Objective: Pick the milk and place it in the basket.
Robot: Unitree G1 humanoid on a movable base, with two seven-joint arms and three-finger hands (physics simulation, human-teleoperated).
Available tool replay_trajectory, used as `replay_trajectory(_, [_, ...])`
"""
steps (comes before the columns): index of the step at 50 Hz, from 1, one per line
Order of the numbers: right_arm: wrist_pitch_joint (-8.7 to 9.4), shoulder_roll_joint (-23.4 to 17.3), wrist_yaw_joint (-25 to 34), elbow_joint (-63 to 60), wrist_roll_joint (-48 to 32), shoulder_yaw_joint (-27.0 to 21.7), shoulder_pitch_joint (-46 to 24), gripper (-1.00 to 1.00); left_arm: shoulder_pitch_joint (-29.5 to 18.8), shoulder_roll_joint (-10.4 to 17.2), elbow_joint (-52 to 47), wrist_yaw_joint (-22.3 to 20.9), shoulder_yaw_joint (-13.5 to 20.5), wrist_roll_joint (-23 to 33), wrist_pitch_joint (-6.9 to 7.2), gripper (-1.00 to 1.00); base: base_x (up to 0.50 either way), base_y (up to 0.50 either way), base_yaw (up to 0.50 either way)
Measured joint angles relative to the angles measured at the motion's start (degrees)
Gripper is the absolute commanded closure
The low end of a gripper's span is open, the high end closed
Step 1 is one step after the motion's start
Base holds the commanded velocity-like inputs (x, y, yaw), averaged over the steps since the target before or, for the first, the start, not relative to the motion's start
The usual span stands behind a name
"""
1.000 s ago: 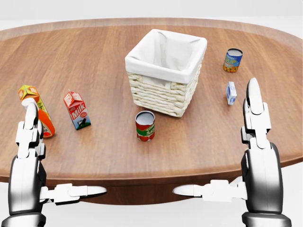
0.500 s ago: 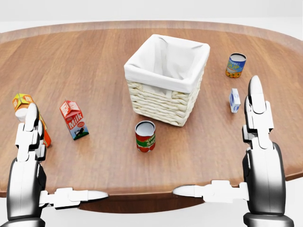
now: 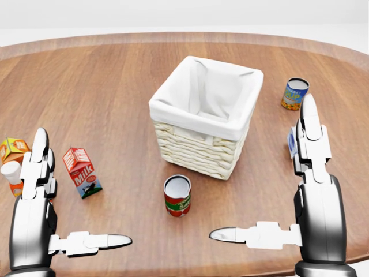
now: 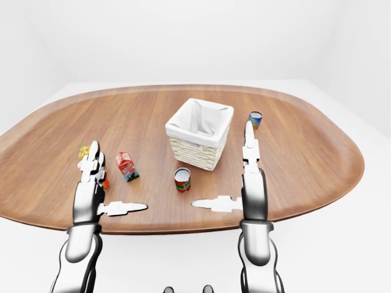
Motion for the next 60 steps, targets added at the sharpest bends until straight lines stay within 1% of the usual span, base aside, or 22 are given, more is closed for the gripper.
replay_trajectory(8, [0.00,0.0,0.0,0.1,-0.1,0.1,0.1,-1.00,0.1,0.0,0.5,0.0,0.0,0.0,-0.46,-1.00,0.32,0.01,0.00])
replay_trajectory(38, [0.00,-0.1,-0.1,0.7,-0.4,0.6,0.2,-1.00,-0.1,0.0,1.4,0.1,-0.2,0.2,-1.33,-1.00,0.50,0.09,0.00])
replay_trajectory(43, [0.00,-0.1,-0.2,0.8,-0.4,0.6,0.4,-1.00,-0.3,0.1,2.1,0.4,-0.1,0.5,-1.73,-1.00,0.36,0.09,0.00])
replay_trajectory(49, [0.00,-0.1,-0.1,0.8,-0.4,0.7,0.5,-1.00,-1.5,0.5,4.2,1.2,0.5,1.6,-2.18,-1.00,0.18,0.05,0.00])
replay_trajectory(54, [0.00,-0.1,-0.2,1.0,-0.4,0.6,0.5,-1.00,-3.9,1.5,7.6,2.2,1.6,4.1,-2.62,-1.00,0.07,0.00,0.00])
replay_trajectory(60, [0.00,-0.1,-0.2,1.1,-0.5,0.7,0.6,-1.00,-7.0,3.2,10.8,1.8,3.3,7.5,-2.21,-1.00,0.05,0.00,0.00])
